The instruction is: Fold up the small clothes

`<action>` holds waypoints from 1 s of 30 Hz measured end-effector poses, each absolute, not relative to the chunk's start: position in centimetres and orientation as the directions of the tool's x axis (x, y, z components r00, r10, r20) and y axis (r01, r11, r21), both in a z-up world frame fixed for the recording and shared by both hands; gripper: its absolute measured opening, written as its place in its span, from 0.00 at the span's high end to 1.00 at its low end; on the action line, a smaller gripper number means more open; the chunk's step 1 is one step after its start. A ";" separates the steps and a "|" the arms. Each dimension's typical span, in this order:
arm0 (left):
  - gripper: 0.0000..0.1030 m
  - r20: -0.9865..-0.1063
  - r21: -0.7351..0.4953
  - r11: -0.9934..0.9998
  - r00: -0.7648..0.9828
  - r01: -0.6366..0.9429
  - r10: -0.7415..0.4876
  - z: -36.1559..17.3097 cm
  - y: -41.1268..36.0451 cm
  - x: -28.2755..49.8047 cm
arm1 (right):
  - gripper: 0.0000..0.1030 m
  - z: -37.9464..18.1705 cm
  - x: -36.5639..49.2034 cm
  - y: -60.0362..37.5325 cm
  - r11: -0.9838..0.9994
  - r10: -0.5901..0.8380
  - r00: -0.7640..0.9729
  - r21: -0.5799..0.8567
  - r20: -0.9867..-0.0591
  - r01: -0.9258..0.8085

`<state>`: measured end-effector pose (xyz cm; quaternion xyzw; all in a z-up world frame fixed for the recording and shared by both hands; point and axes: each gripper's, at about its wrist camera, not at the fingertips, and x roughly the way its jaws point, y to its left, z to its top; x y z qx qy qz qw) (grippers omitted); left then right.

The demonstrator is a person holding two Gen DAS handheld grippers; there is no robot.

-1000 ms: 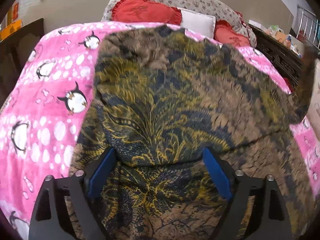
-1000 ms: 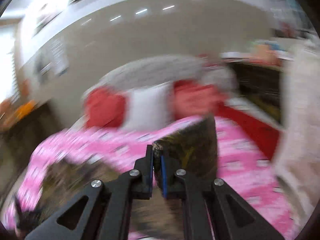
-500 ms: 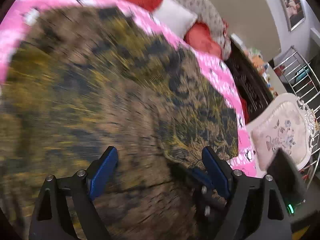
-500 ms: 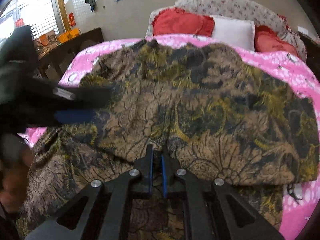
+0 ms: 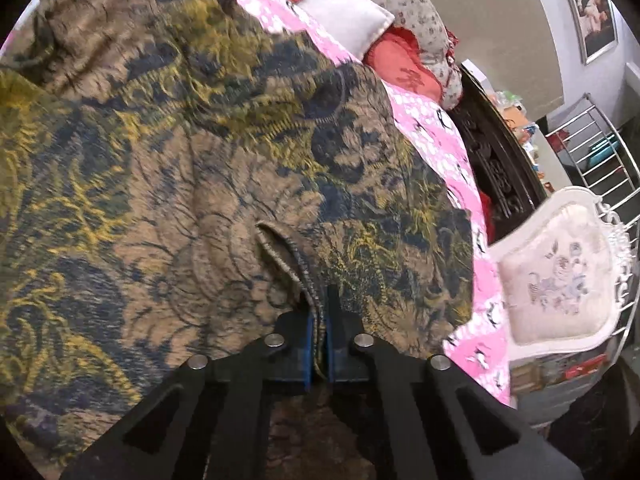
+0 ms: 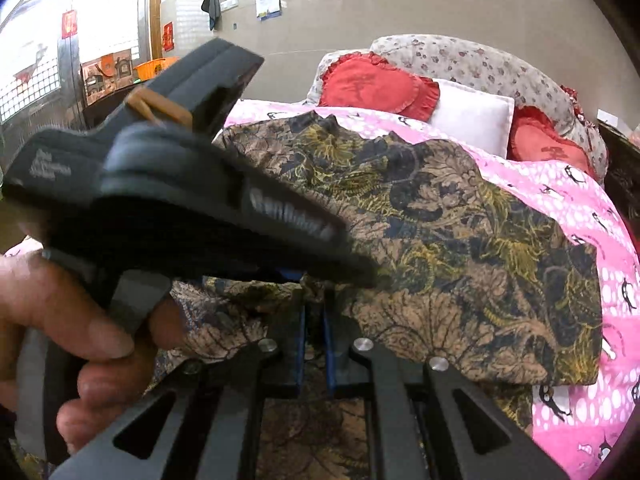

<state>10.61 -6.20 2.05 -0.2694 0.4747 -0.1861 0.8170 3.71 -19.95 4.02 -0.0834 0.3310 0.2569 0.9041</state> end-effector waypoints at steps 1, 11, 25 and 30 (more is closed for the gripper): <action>1.00 -0.678 -0.603 0.796 0.493 0.051 -0.545 2.3 -6.2 10.4 | 0.93 4.1 3.6 -20.0 0.854 0.411 0.646 0.023 -0.644 -0.520; 1.00 -0.687 -0.433 0.882 0.565 0.187 -0.457 6.2 -4.5 8.3 | 0.37 2.3 1.8 -23.6 0.930 0.180 0.640 -0.081 -0.747 -0.357; 1.00 -0.640 -0.255 0.954 0.713 0.157 -0.288 12.4 2.3 6.3 | 0.25 0.7 2.6 -24.7 0.958 0.132 0.590 -0.050 -0.796 -0.282; 1.00 -0.717 -0.246 0.969 0.668 0.025 -0.199 9.3 7.7 8.0 | 0.22 0.4 2.9 -24.6 0.961 0.125 0.592 -0.051 -0.796 -0.272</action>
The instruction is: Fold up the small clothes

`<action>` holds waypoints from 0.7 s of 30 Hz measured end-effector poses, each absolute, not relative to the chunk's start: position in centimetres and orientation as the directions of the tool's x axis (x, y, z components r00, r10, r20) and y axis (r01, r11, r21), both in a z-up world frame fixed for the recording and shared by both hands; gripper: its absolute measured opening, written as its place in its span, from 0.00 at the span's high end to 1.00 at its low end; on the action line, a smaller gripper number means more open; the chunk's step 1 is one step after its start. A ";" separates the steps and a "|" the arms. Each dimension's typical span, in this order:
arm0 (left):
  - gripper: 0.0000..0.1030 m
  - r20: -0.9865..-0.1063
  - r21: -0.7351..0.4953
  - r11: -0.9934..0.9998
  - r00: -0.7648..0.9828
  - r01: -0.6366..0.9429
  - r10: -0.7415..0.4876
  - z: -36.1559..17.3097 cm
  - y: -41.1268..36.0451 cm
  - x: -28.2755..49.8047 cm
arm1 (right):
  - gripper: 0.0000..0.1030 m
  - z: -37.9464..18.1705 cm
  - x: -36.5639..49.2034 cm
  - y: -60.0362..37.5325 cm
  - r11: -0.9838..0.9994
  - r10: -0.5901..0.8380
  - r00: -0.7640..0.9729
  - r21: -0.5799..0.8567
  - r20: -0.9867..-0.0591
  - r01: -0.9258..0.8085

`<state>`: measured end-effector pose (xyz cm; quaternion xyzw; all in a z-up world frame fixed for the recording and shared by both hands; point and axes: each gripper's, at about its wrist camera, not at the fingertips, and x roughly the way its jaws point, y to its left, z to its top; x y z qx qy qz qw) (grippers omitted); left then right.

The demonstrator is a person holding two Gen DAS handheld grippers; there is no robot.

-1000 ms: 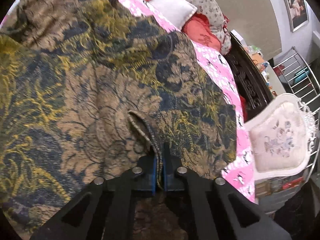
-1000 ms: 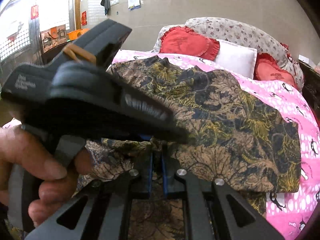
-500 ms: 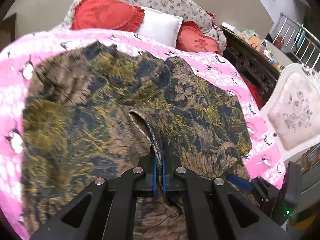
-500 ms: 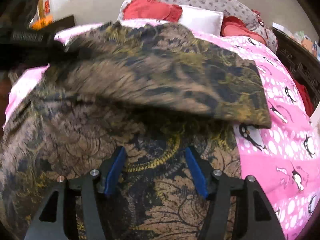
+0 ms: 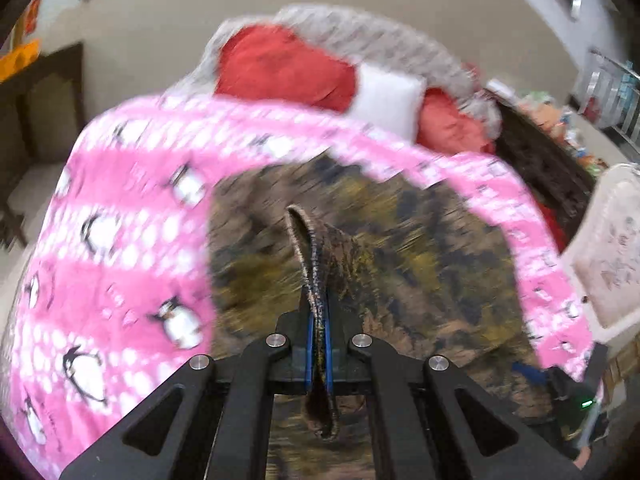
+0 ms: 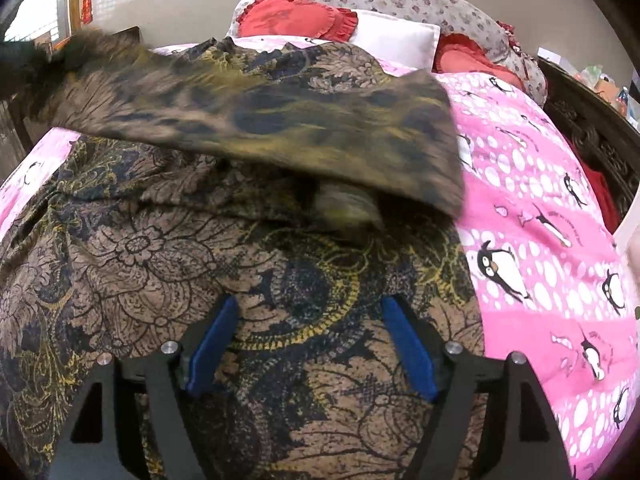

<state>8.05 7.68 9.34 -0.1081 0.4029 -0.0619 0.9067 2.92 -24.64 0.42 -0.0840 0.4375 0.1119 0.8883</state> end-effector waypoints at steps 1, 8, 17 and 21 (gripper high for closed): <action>1.00 -0.736 -0.229 0.973 0.652 0.009 -0.179 8.2 8.2 8.3 | 0.21 0.4 2.8 -24.7 0.962 0.126 0.592 -0.048 -0.796 -0.269; 1.00 -0.794 -0.201 0.976 0.596 -0.077 -0.117 2.8 9.4 7.9 | 0.19 0.4 3.1 -24.9 0.965 0.137 0.586 -0.024 -0.799 -0.260; 0.92 -0.678 -0.179 0.965 0.735 -0.191 0.020 7.8 10.7 5.5 | 0.48 4.0 3.9 -31.1 0.966 0.256 0.619 0.220 -0.743 -0.135; 0.92 -0.721 -0.241 0.966 0.684 -0.095 -0.112 5.6 7.7 7.9 | 0.52 5.8 5.4 -29.4 0.950 0.308 0.602 0.205 -0.737 -0.234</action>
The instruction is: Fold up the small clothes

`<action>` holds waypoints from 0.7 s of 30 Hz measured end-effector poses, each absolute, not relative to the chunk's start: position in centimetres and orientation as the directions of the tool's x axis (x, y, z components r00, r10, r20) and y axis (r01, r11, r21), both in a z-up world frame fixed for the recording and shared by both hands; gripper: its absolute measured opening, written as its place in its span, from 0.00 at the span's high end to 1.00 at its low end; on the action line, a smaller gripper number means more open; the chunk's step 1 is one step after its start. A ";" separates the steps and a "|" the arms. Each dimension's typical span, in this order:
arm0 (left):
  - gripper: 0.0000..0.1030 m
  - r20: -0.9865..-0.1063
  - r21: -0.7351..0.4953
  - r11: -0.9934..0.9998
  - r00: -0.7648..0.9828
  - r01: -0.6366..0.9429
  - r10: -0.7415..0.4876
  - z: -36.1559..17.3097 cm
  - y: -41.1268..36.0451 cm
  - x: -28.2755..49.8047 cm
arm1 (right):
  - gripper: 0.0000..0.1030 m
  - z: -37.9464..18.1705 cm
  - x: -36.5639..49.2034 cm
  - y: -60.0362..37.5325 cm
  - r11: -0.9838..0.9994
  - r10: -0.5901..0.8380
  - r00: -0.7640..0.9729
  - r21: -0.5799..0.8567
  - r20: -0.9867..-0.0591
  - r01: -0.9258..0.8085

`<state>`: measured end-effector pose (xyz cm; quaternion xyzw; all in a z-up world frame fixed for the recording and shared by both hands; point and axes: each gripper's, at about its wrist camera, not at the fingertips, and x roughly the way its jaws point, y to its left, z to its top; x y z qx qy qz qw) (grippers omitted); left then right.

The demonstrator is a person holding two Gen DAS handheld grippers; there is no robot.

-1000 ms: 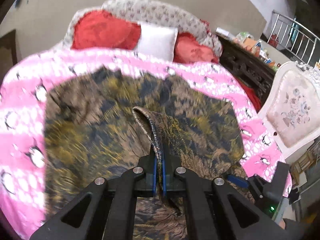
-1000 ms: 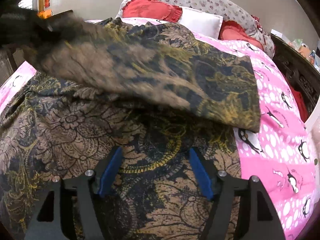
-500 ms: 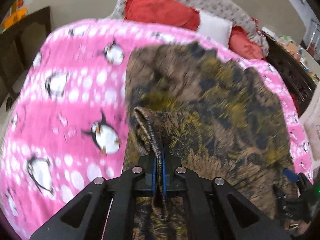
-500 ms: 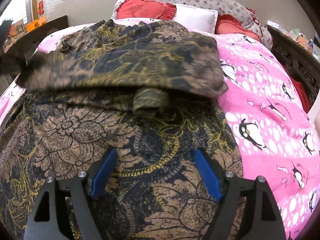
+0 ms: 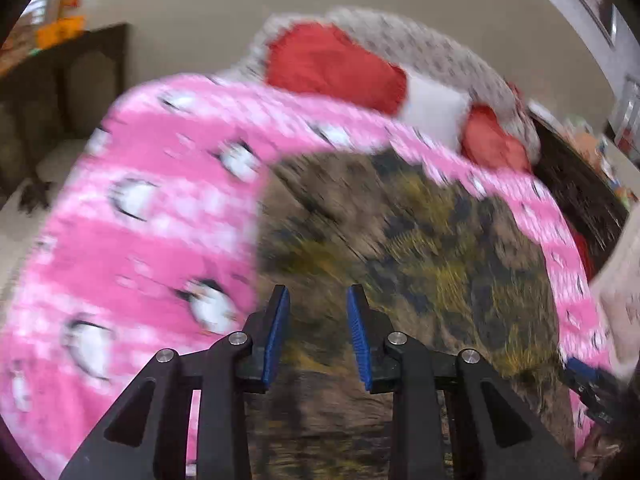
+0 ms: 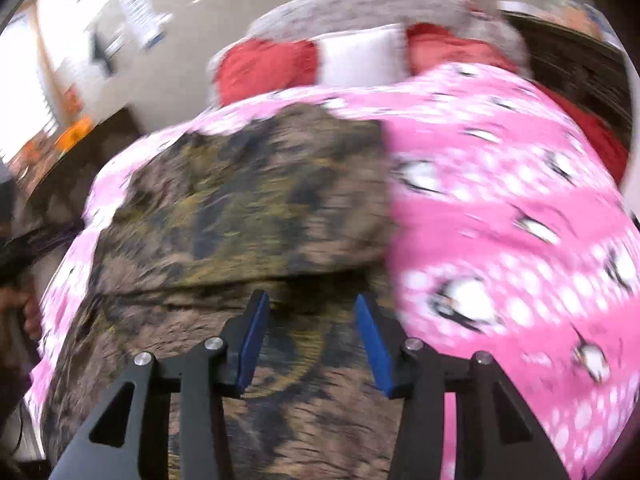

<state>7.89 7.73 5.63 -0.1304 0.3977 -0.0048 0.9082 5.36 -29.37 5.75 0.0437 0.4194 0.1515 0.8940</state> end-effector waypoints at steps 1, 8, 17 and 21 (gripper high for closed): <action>0.92 -0.753 -0.199 0.976 0.651 -0.093 -0.091 4.3 6.9 8.4 | 0.52 5.7 5.6 -28.4 0.954 0.282 0.594 0.156 -0.754 -0.255; 0.92 -0.728 -0.025 0.998 0.686 -0.061 0.024 0.6 4.9 7.6 | 0.52 6.3 6.0 -25.6 0.946 0.269 0.638 0.075 -0.721 -0.314; 0.89 -0.719 -0.087 0.995 0.694 -0.055 -0.024 0.5 5.5 7.4 | 0.47 1.5 12.0 -25.1 0.958 0.205 0.566 0.044 -0.799 -0.284; 0.89 -0.720 -0.091 0.994 0.693 -0.063 -0.022 0.3 5.6 7.6 | 0.48 2.3 12.6 -26.8 0.934 0.315 0.509 0.166 -0.801 -0.317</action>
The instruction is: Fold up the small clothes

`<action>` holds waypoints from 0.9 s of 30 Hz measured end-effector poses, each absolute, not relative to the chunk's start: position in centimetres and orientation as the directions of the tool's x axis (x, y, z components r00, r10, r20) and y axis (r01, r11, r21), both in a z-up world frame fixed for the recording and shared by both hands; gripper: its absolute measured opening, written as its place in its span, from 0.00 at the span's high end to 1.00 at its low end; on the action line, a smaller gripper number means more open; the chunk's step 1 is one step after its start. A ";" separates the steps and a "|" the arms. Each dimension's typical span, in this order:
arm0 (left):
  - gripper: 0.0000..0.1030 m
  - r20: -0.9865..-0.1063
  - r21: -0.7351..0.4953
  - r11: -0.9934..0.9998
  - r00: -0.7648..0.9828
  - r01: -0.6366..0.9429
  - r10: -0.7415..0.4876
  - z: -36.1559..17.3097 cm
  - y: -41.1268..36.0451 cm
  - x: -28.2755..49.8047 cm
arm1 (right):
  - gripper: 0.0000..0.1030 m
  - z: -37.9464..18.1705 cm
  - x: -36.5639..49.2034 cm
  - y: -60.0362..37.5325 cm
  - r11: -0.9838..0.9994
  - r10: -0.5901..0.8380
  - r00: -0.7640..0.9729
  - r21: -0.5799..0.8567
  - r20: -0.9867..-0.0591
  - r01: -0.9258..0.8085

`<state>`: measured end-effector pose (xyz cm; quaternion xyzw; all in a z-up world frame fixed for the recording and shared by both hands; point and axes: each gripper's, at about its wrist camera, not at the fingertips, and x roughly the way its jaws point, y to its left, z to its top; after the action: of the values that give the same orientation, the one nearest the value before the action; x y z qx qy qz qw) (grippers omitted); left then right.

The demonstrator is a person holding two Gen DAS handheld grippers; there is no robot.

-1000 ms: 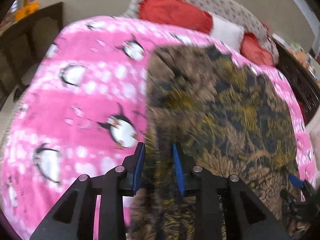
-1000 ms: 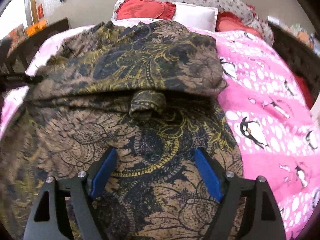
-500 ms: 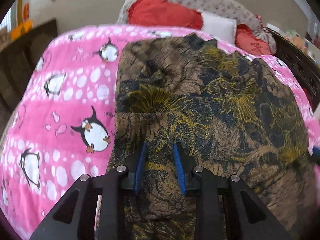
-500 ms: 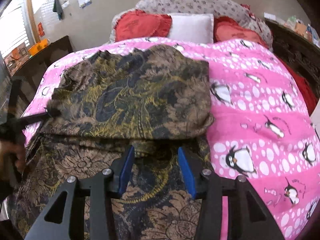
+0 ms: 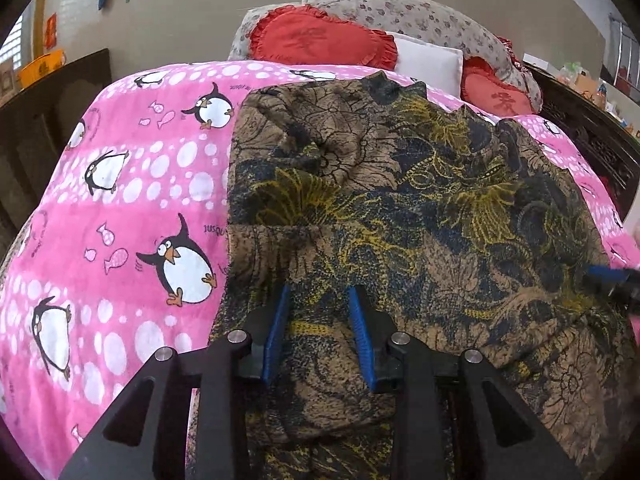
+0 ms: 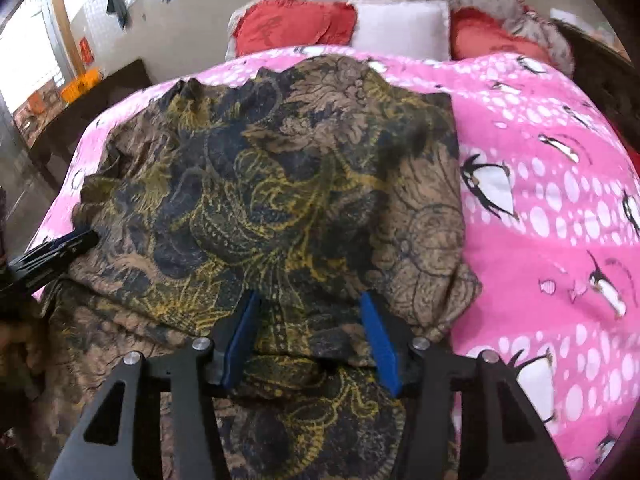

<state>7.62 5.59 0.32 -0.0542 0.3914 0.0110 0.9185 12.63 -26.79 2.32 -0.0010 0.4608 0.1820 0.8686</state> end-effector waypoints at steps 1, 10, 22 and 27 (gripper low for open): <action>0.89 -0.720 -0.089 0.994 0.693 -0.065 -0.019 0.3 5.5 7.7 | 0.52 3.3 12.9 -26.8 0.931 0.318 0.514 0.160 -0.797 -0.328; 0.89 -0.720 -0.103 0.992 0.693 -0.071 -0.026 0.1 5.8 7.7 | 0.55 4.7 20.6 -26.3 0.950 0.277 0.566 0.134 -0.777 -0.282; 0.89 -0.724 -0.082 0.994 0.690 -0.075 -0.007 0.2 5.5 8.0 | 0.61 7.3 14.9 -24.0 0.939 0.271 0.636 0.054 -0.722 -0.339; 0.89 -0.728 -0.057 0.996 0.686 -0.068 0.005 0.4 5.2 8.0 | 0.53 2.1 11.5 -22.0 0.932 0.169 0.502 -0.028 -0.848 -0.361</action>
<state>8.02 5.16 0.39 -0.0398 0.3960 0.0201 0.9172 11.54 -22.02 2.15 -0.1010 0.4745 0.1539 0.8608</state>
